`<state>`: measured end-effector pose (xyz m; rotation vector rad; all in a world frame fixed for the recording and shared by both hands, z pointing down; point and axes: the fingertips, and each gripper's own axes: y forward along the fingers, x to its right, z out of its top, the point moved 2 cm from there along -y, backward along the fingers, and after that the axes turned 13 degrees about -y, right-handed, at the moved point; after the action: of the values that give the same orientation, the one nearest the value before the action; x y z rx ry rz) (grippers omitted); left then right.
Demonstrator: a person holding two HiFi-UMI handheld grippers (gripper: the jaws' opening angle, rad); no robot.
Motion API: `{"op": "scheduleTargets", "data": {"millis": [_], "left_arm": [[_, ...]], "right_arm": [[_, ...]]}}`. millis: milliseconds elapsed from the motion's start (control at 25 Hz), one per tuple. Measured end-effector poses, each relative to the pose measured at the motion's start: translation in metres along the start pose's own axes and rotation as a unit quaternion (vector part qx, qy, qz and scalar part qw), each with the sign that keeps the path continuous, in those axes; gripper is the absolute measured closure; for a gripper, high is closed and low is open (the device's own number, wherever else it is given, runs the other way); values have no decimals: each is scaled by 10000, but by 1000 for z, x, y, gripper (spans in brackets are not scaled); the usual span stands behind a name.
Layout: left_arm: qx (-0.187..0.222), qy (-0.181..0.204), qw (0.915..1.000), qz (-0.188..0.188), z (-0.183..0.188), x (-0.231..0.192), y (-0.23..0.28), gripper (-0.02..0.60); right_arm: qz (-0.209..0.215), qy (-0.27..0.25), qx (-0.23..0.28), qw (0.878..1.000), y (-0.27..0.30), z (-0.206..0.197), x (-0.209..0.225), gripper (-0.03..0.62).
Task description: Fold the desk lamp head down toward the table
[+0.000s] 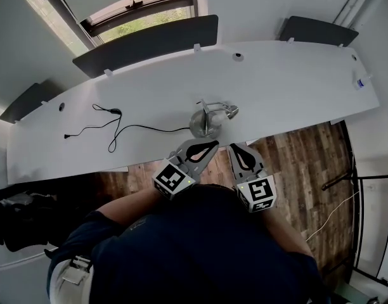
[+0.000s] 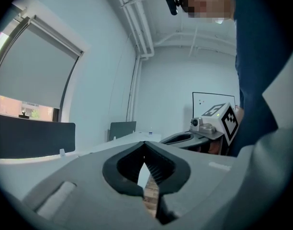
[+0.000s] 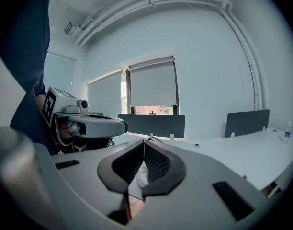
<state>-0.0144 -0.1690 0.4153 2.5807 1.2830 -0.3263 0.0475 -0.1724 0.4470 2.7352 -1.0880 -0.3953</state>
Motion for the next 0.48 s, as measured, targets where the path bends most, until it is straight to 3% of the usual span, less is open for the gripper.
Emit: {"op": "scheduleTargets", "data": {"millis": [480], "left_arm": [[-42,239,9996,-164,-9,10,7,575]], "right_arm": [[91,15,110,9999,-7,3,0,585]]}}
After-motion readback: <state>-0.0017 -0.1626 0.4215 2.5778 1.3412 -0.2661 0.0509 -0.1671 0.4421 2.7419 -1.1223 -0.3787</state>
